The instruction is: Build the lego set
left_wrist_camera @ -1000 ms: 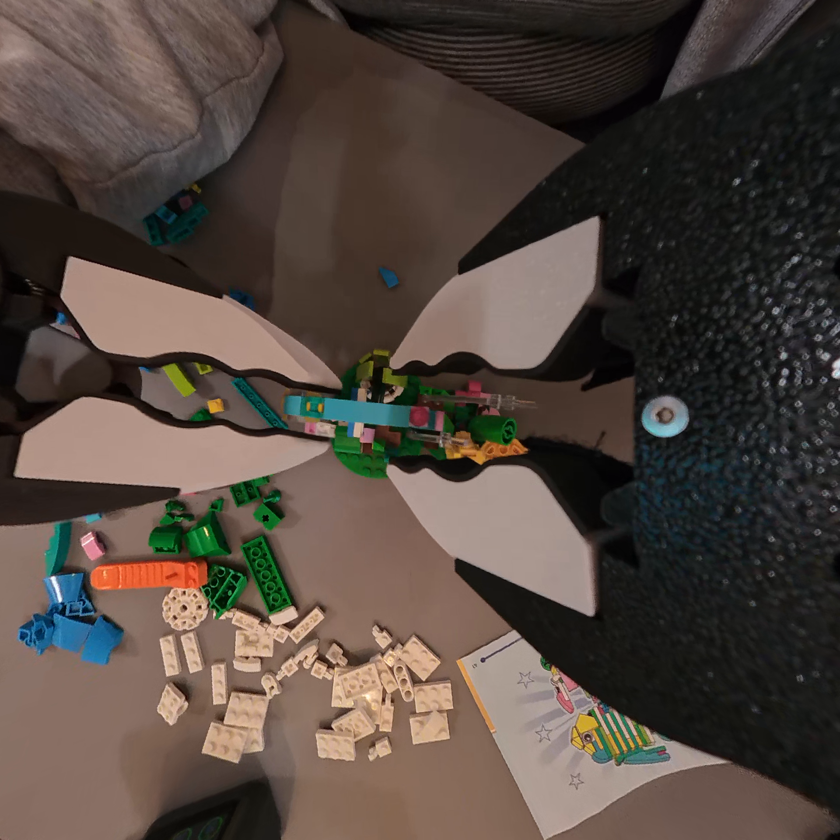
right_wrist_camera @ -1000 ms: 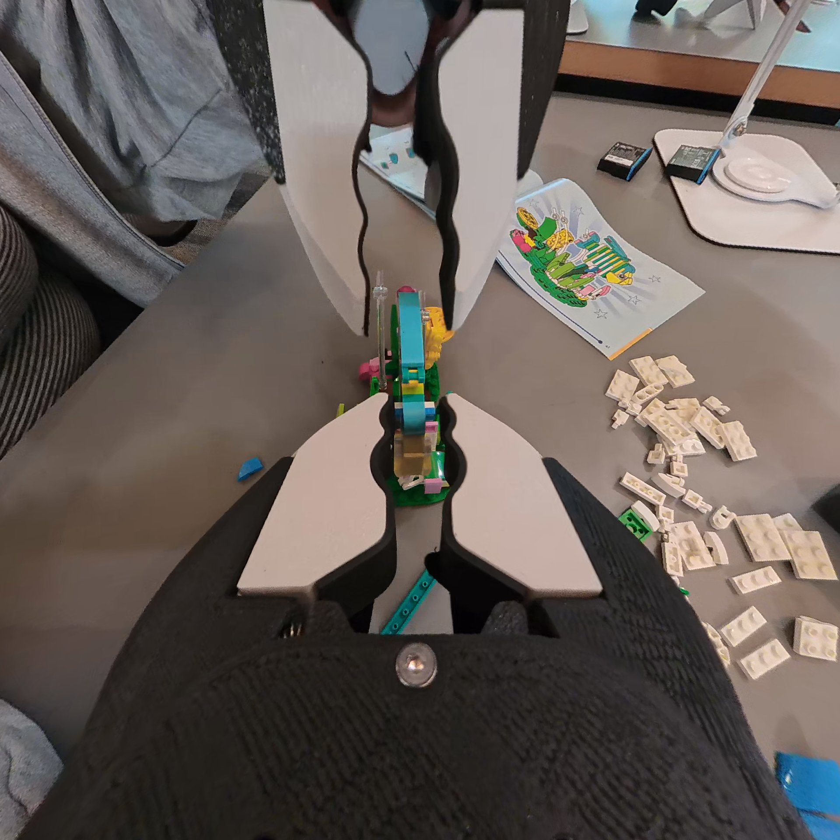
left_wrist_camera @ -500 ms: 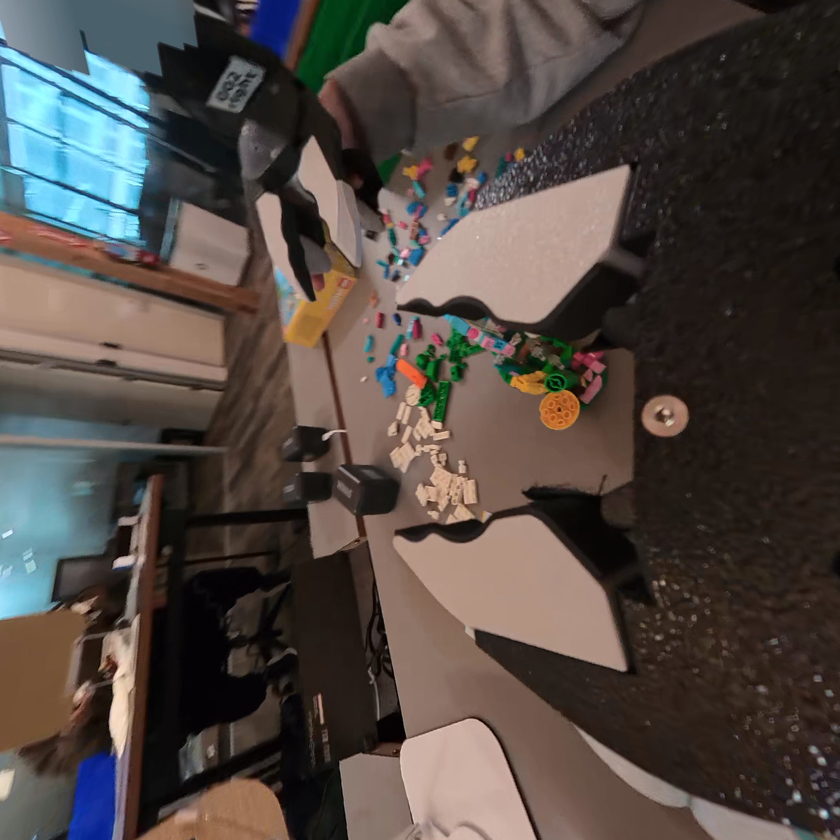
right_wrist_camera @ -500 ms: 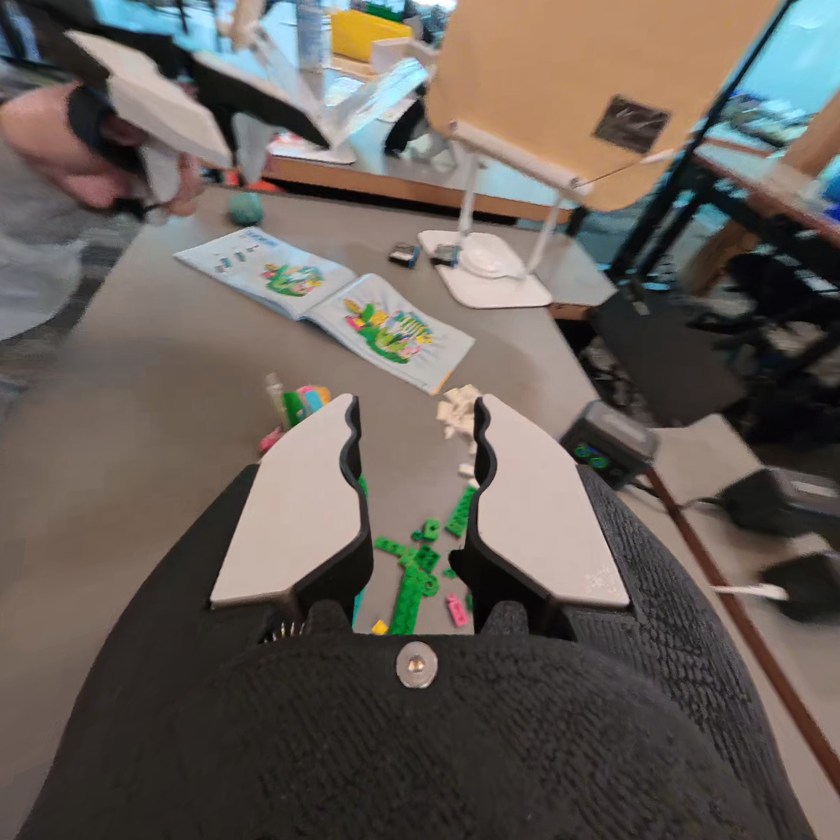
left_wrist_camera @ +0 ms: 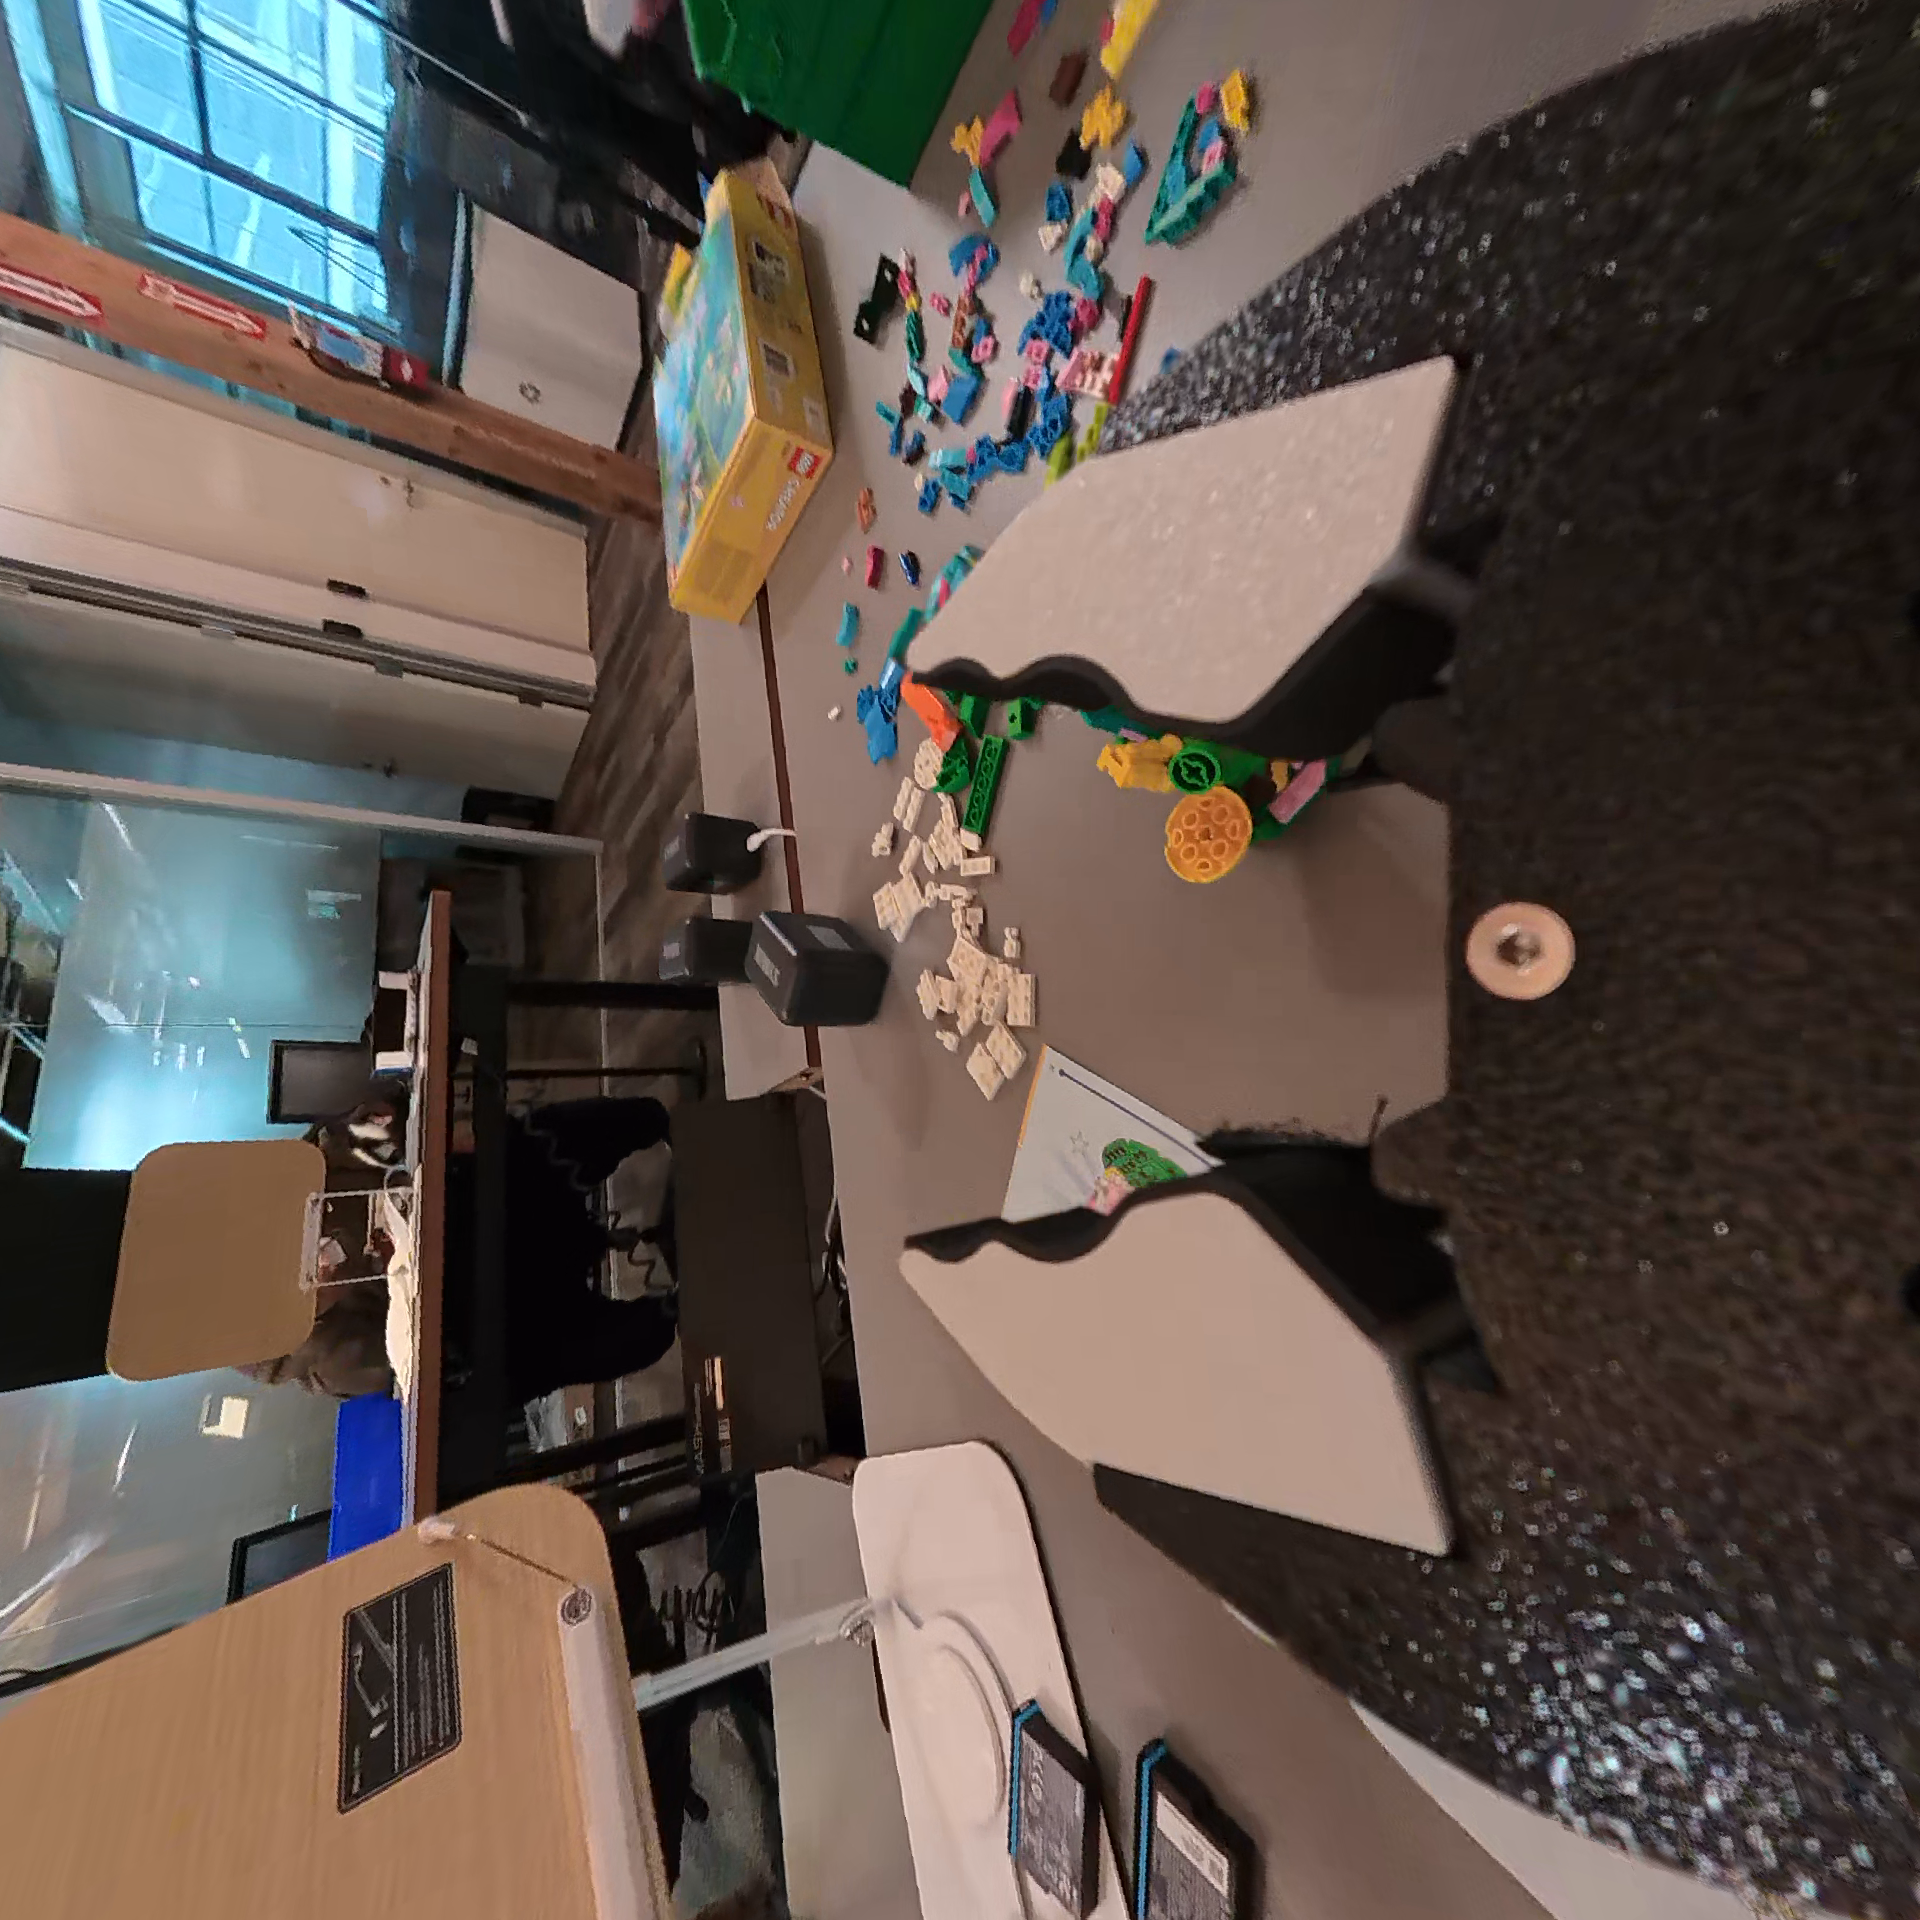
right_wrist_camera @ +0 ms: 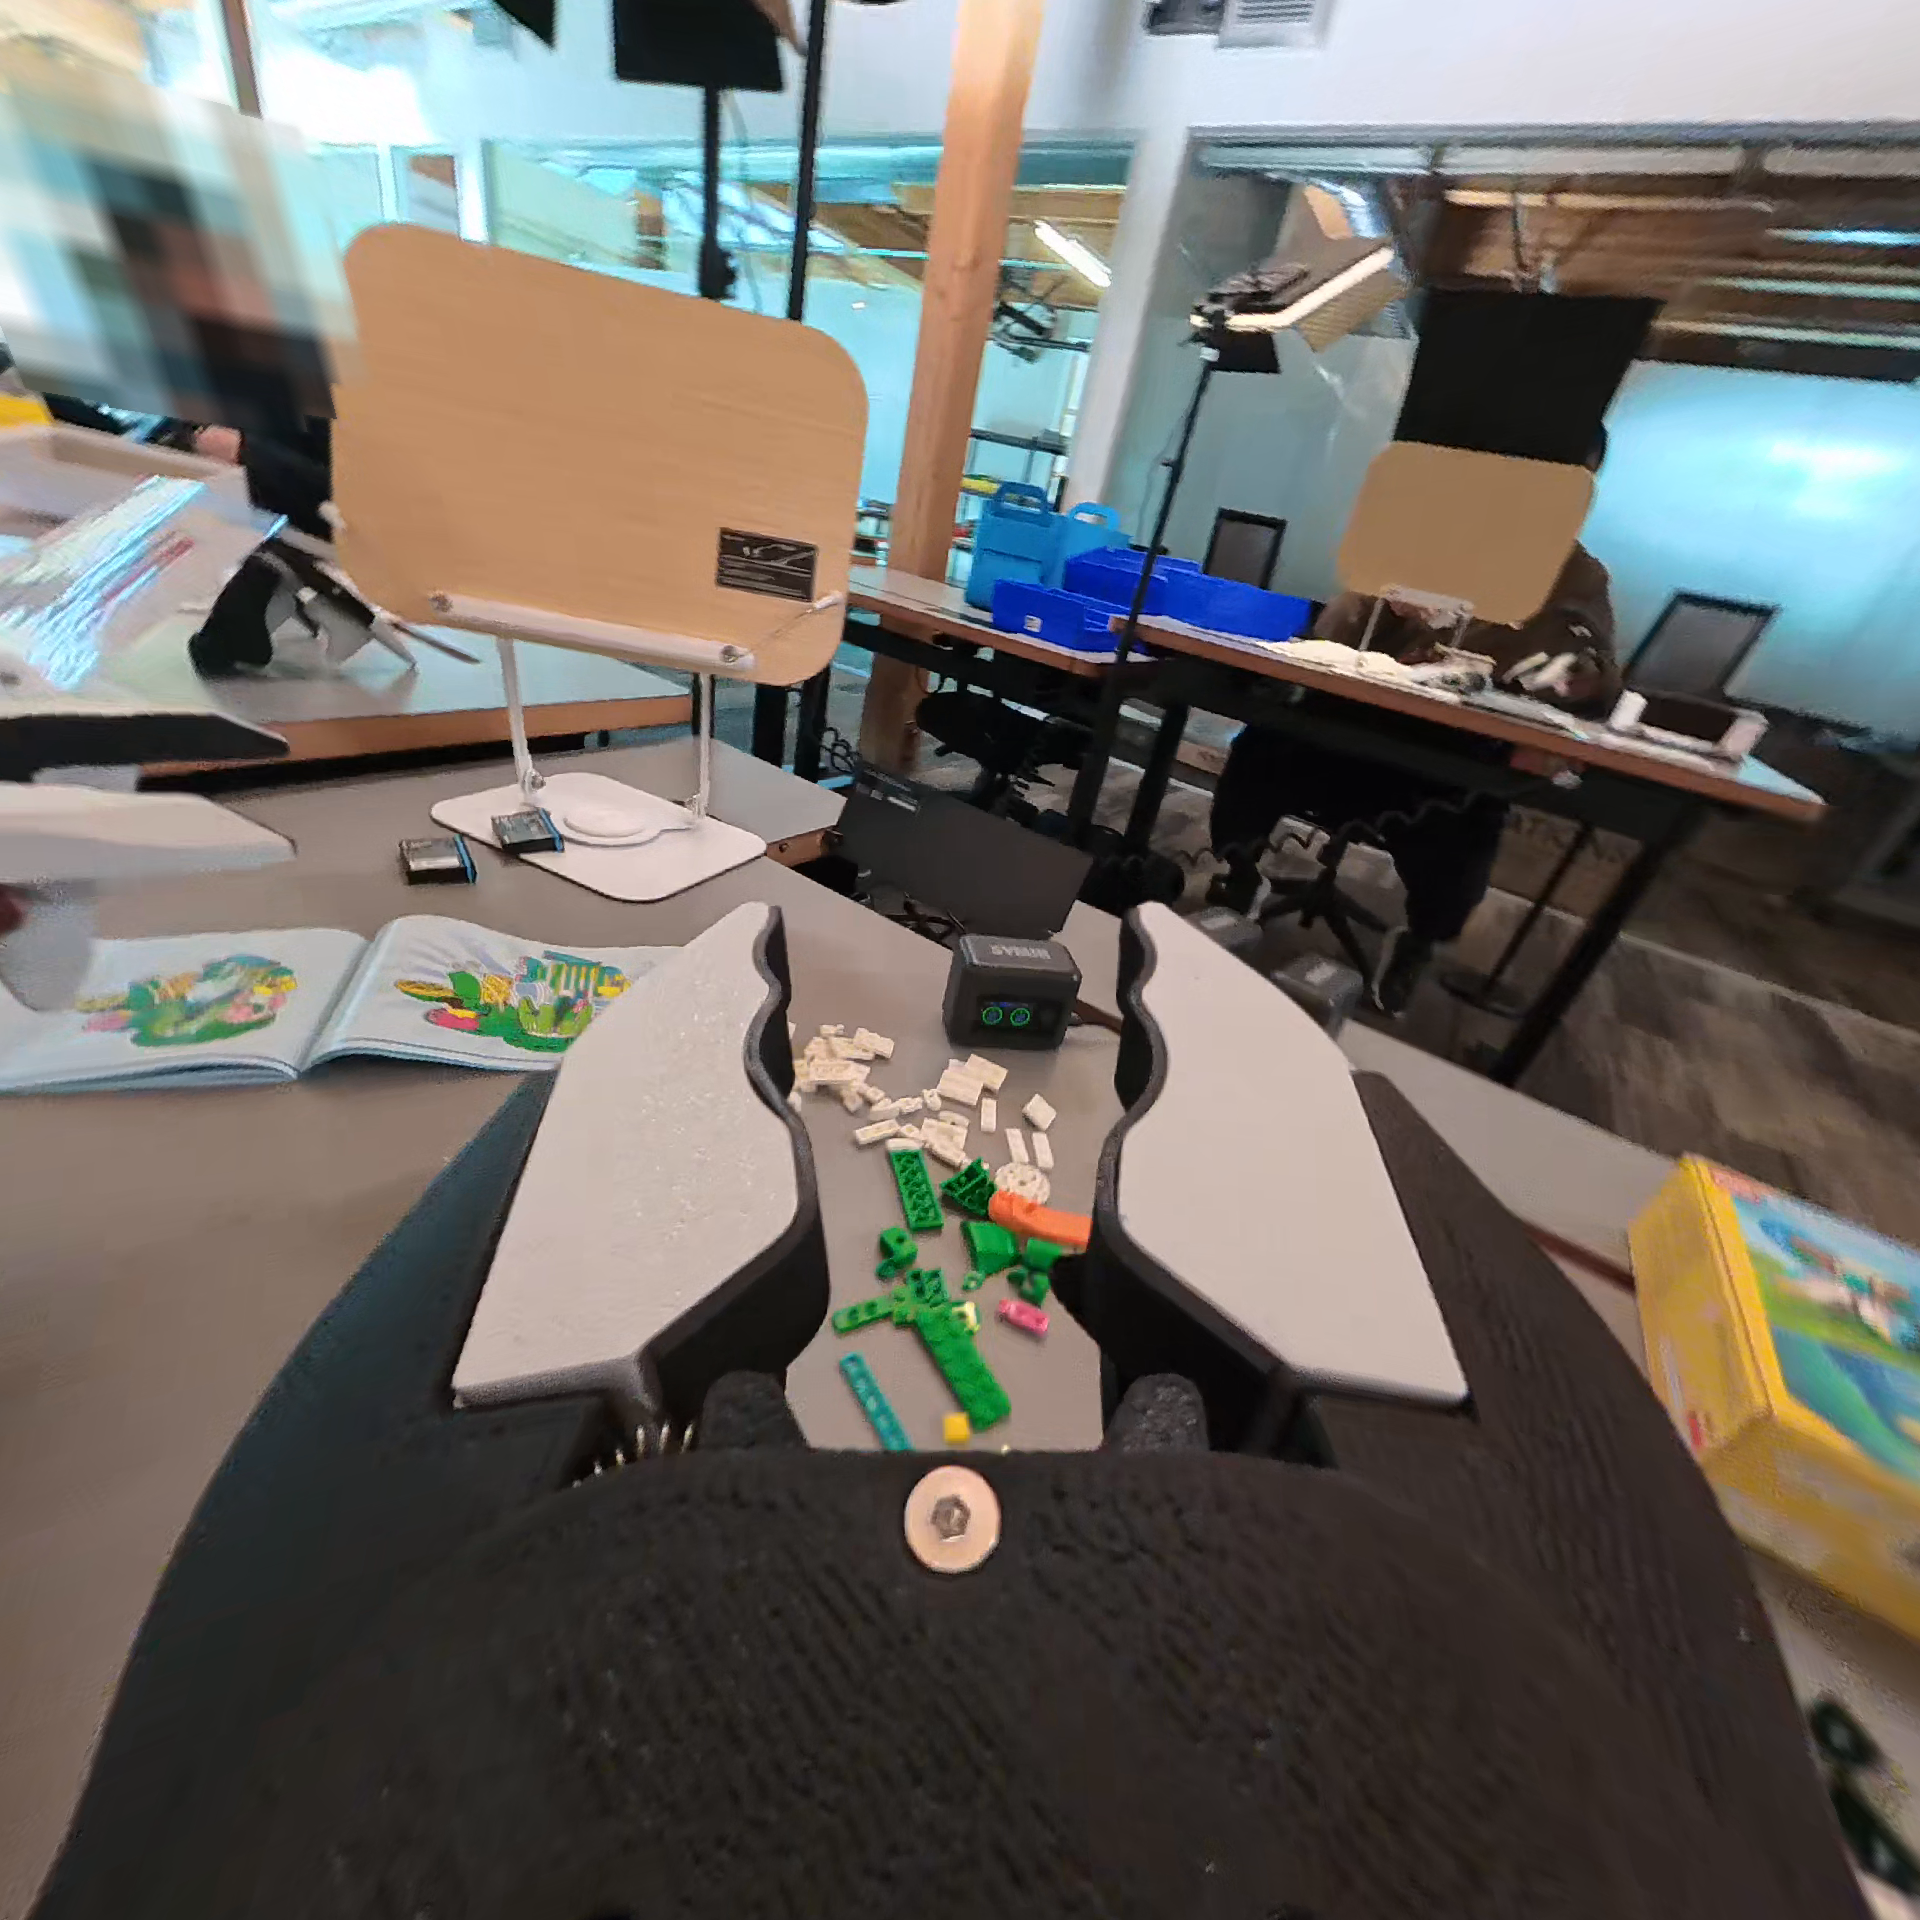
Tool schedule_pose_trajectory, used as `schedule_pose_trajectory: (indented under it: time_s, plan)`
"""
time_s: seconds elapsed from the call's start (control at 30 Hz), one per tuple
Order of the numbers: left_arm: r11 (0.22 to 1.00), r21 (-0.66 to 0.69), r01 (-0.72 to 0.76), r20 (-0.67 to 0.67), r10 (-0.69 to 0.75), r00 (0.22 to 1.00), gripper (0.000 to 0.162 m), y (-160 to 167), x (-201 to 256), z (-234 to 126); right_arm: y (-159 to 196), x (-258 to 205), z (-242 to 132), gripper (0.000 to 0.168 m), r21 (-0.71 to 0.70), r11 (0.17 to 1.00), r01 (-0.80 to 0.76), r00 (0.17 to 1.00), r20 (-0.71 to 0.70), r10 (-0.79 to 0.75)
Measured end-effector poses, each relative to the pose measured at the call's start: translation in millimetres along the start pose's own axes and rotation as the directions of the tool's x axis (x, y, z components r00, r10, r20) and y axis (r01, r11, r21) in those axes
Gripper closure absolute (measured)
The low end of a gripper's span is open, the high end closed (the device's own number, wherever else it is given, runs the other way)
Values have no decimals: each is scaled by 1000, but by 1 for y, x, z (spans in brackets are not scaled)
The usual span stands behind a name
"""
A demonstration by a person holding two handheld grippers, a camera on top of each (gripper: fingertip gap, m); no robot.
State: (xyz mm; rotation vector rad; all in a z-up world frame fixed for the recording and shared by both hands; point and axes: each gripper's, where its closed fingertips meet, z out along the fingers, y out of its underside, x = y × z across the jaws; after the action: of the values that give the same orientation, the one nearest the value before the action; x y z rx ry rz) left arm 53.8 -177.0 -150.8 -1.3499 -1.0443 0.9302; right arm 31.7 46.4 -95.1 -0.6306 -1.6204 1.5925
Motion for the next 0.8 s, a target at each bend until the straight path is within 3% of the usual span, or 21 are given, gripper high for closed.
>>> schedule_pose_trajectory:
  time_s: [0.2,0.47,0.67,0.8]
  plan:
    - [1000,18,-24,-46,25,999,63,-5,17,-2,13,-20,-25,109,0,999,-33,997,-67,33]
    - [997,73,0,-132,9,991,70,-19,26,-13,17,-40,-30,109,-20,994,103,994,-39,-104]
    - [999,27,-34,-259,40,965,75,-4,48,-8,31,-56,-27,109,-2,931,364,931,7,-364]
    - [988,-23,-155,-295,142,945,70,18,58,-3,65,-58,-21,109,-72,770,635,773,47,-633]
